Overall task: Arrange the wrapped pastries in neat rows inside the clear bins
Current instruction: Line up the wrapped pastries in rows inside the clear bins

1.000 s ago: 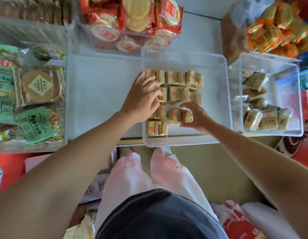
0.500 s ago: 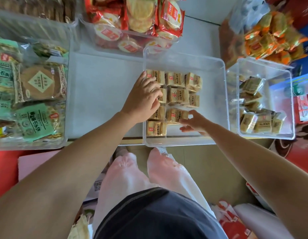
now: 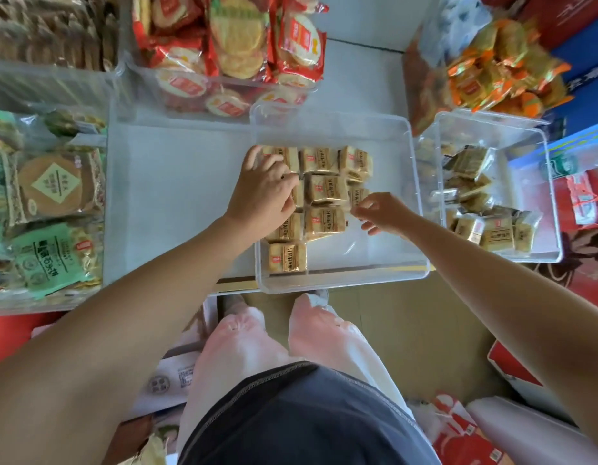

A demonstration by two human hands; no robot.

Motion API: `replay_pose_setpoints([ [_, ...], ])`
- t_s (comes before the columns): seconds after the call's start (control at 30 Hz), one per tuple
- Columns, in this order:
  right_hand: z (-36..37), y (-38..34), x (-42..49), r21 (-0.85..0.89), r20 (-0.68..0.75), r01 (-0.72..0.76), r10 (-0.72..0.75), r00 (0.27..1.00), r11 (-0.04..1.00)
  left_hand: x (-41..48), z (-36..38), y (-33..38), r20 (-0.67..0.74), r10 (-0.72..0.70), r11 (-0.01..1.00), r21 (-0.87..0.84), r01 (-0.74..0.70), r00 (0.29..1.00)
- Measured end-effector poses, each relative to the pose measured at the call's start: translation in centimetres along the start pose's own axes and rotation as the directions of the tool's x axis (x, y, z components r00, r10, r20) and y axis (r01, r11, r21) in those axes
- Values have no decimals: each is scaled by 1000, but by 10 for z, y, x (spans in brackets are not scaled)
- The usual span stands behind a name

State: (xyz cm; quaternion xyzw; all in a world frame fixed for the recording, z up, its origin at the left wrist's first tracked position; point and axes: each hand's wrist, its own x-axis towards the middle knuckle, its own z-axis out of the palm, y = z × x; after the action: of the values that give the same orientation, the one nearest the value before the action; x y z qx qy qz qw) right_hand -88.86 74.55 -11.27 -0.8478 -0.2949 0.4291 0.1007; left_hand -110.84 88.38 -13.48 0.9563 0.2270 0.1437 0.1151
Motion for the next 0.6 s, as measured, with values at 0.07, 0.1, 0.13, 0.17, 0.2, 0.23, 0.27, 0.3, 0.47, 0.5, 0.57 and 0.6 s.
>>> replay_pose_setpoints([
  [0.07, -25, -7, -9, 92, -51, 169, -165, 985, 981, 21, -4, 16, -9, 32, 999, -29, -32, 999],
  [0.1, -39, -8, -14, 126, -85, 242, -233, 969, 962, 35, -5, 26, -9, 50, 996, -71, -50, 999],
  [0.13, -52, -6, -20, 148, -129, 291, -273, 953, 945, 48, -8, 39, -10, 65, 991, -117, -66, 998],
  [0.17, -65, 0, -25, 169, -179, 316, -286, 941, 934, 60, -8, 52, -3, 74, 984, -162, -74, 997],
  [0.2, -78, 10, -28, 179, -236, 316, -272, 933, 932, 72, -7, 66, 8, 81, 975, -207, -78, 997],
  [0.23, -90, 24, -30, 187, -286, 306, -246, 926, 933, 83, -5, 81, 25, 93, 964, -253, -84, 995],
  [0.27, -102, 41, -31, 187, -326, 288, -217, 920, 939, 94, -2, 96, 43, 118, 951, -293, -100, 992],
  [0.3, -114, 61, -30, 186, -356, 269, -191, 915, 945, 103, 3, 111, 53, 152, 937, -326, -127, 987],
  [0.47, -162, 153, -33, 71, -401, 238, -191, 896, 969, 147, 39, 179, 136, 328, 889, -379, -257, 935],
  [0.5, -168, 167, -33, 53, -376, 217, -182, 909, 975, 154, 49, 194, 164, 353, 892, -355, -279, 921],
  [0.57, -178, 188, -30, 21, -235, 188, -178, 955, 982, 166, 63, 222, 297, 360, 926, -233, -298, 884],
  [0.6, -180, 193, -28, -5, -139, 190, -189, 972, 982, 171, 71, 233, 375, 342, 940, -151, -307, 862],
])
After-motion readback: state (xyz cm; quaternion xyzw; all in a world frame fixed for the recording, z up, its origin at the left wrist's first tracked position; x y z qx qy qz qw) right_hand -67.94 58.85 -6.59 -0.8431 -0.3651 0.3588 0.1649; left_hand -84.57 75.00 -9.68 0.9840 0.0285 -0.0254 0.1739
